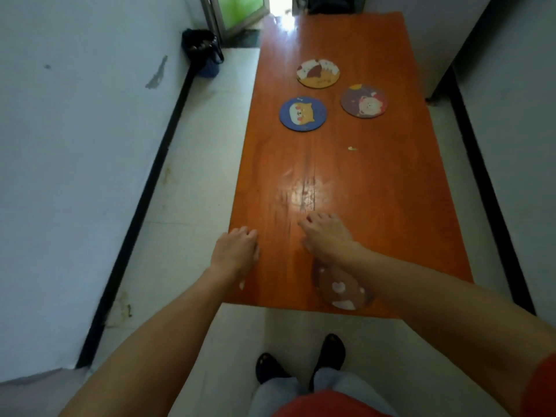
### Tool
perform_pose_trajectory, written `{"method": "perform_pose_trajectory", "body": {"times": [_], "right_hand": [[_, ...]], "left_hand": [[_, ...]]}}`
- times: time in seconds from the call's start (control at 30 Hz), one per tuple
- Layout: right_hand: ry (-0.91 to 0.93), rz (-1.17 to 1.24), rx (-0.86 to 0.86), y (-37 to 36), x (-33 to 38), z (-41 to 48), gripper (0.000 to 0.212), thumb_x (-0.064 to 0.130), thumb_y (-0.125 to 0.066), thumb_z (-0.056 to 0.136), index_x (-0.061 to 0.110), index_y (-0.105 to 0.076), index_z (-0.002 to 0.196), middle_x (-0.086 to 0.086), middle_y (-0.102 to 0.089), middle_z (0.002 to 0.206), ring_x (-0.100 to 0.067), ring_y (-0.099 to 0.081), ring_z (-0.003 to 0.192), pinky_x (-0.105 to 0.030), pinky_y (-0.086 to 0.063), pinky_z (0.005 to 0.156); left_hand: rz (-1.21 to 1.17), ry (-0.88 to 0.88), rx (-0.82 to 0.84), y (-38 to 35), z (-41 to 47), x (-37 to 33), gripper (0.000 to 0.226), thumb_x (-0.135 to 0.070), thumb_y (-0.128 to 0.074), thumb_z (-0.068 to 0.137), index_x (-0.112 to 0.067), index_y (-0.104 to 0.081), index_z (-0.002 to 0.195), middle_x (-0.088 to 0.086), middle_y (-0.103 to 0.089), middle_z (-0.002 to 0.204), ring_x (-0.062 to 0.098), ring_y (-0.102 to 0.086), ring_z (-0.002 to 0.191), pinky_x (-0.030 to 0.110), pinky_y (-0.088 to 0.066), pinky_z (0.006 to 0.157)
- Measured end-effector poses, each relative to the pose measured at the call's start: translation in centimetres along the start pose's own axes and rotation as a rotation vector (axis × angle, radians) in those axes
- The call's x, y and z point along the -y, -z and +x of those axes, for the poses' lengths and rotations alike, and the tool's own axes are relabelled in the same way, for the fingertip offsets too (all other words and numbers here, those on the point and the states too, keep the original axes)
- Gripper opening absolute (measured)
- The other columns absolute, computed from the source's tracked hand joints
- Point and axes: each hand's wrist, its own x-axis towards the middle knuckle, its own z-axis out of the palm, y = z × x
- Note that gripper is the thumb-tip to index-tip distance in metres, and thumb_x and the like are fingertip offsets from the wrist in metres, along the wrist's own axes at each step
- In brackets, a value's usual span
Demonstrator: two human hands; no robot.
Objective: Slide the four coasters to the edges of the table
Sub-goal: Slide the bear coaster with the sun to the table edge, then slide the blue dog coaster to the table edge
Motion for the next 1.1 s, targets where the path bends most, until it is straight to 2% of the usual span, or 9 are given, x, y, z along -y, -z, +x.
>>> {"method": "perform_pose_trajectory", "body": {"times": [0.1, 0.3, 0.63, 0.83, 1.1], "right_hand": [[0.107, -0.054, -0.004, 2.2, 3.7, 4.0, 0.034, 0.028, -0.047, 0.096, 0.01, -0.053, 0.125, -0.015, -0.057, 0.127, -0.032, -0.056, 0.113, -0.045, -0.043, 0.096], [0.194, -0.088, -0.078, 5.7, 12.6, 11.8, 0.027, 0.028, -0.05, 0.094, 0.01, -0.056, 0.114, -0.014, -0.06, 0.115, -0.033, -0.057, 0.104, -0.043, -0.045, 0.084], [0.084, -0.111, -0.128, 8.9, 27.0, 23.9, 0.032, 0.032, -0.049, 0.096, 0.01, -0.055, 0.119, -0.013, -0.06, 0.118, -0.031, -0.058, 0.106, -0.041, -0.044, 0.087], [0.012, -0.13, -0.138, 10.6, 27.5, 28.9, 0.031, 0.032, -0.049, 0.096, 0.01, -0.055, 0.116, -0.013, -0.061, 0.113, -0.03, -0.058, 0.1, -0.042, -0.046, 0.086], [-0.174, -0.119, -0.132, 10.6, 23.0, 38.7, 0.029, 0.031, -0.052, 0.094, 0.01, -0.058, 0.113, -0.013, -0.062, 0.112, -0.032, -0.059, 0.101, -0.044, -0.046, 0.086]], "left_hand": [[0.03, 0.099, -0.054, 2.3, -1.3, 4.9, 0.024, -0.031, -0.044, 0.096, -0.014, -0.061, 0.102, 0.007, -0.065, 0.094, 0.023, -0.061, 0.081, 0.038, -0.053, 0.075], [0.051, 0.191, -0.08, 4.3, -4.0, 16.1, 0.025, -0.029, -0.045, 0.095, -0.011, -0.06, 0.103, 0.009, -0.064, 0.097, 0.027, -0.06, 0.085, 0.038, -0.049, 0.074], [0.091, 0.172, -0.069, 6.3, -4.3, 36.3, 0.025, -0.026, -0.045, 0.094, -0.008, -0.059, 0.104, 0.012, -0.063, 0.101, 0.029, -0.06, 0.089, 0.039, -0.046, 0.08], [0.104, 0.118, -0.082, 7.8, 0.4, 42.1, 0.025, -0.025, -0.045, 0.094, -0.009, -0.059, 0.106, 0.011, -0.063, 0.101, 0.028, -0.06, 0.09, 0.038, -0.046, 0.082], [0.126, -0.094, -0.097, 9.5, 13.3, 45.1, 0.024, -0.025, -0.045, 0.093, -0.009, -0.059, 0.104, 0.012, -0.062, 0.099, 0.028, -0.059, 0.087, 0.04, -0.05, 0.079]]}}
